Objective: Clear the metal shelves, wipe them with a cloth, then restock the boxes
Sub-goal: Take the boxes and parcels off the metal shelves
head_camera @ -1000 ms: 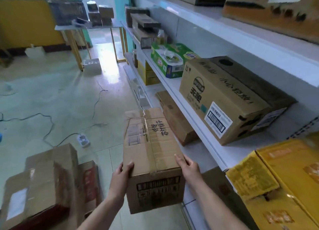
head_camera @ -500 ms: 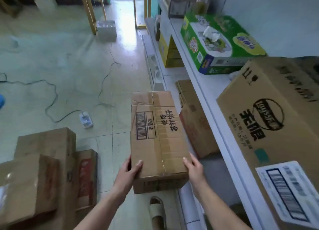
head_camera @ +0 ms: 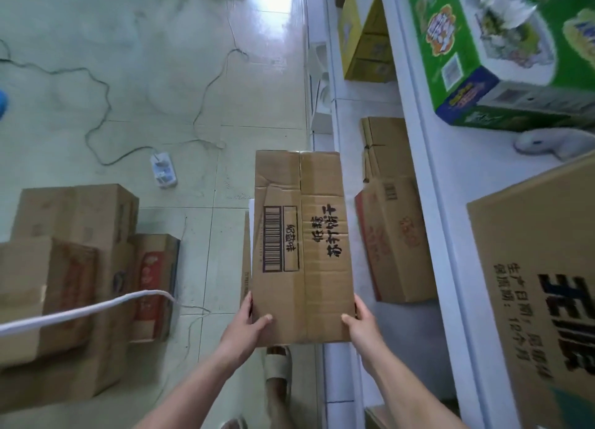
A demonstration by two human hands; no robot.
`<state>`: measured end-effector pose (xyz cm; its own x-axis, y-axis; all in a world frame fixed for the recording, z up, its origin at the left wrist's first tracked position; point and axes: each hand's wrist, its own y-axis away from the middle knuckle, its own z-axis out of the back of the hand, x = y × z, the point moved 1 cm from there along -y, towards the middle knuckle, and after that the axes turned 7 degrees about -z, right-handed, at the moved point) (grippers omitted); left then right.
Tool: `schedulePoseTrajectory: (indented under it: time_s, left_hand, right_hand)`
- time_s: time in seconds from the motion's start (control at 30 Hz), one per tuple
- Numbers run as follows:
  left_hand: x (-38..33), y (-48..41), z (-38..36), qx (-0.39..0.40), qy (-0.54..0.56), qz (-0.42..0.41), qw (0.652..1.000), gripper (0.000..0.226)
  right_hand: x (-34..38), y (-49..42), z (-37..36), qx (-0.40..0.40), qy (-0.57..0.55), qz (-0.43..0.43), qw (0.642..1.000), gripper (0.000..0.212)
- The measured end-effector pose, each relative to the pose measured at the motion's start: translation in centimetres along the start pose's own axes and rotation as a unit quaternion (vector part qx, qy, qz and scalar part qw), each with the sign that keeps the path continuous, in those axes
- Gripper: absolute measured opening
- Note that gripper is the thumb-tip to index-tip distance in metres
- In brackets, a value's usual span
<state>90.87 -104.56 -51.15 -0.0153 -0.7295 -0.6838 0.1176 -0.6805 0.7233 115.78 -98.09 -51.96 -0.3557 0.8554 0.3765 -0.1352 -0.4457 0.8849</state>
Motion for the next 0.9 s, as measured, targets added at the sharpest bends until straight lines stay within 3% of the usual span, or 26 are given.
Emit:
schedulePoseTrajectory:
  time_s: [0.1,0.17,0.23,0.3,0.4,0.53,0.73,0.9]
  left_hand:
    - [-1.3,0.8,0.3,0.026,-0.034,0.014,0.999,0.063]
    - [-2.5,1.7,0.7,0.018,-0.033,0.012,0.999,0.058]
    - [-3.9,2.6,1.4,-0.024,-0.02,-0.002,0.999,0.053]
    - [-5.3,3.6,2.5,-0.075,-0.009,-0.017,0.997,0.046]
    - [-6.2,6.2,5.3,-0.124,0.03,-0.031,0.991,0.032]
    - [-5.0,11.1,10.5,-0.218,0.116,-0.031,0.968,0.019]
    - [1.2,22.2,21.2,-0.386,0.269,-0.059,0.88,0.016]
    - [7.8,33.0,30.3,-0.473,0.335,-0.128,0.805,0.02]
  right_hand:
    - [0.6,0.3,-0.6,-0.022,0.011,-0.003,1.0,0.055]
    - [1.9,1.4,-0.9,-0.081,0.025,-0.01,0.996,0.056]
    - [3.9,3.4,-1.5,-0.148,0.071,0.019,0.986,0.052]
    - [6.3,5.7,-2.8,-0.165,0.096,0.09,0.978,0.043]
    - [9.3,8.9,-6.6,-0.069,0.146,0.182,0.97,0.028]
    - [11.8,14.3,-14.3,0.129,0.251,0.201,0.938,0.018]
    - [11.3,25.8,-27.4,0.204,0.31,0.309,0.876,0.018]
    - [7.9,35.3,-37.3,0.245,0.343,0.363,0.831,0.017]
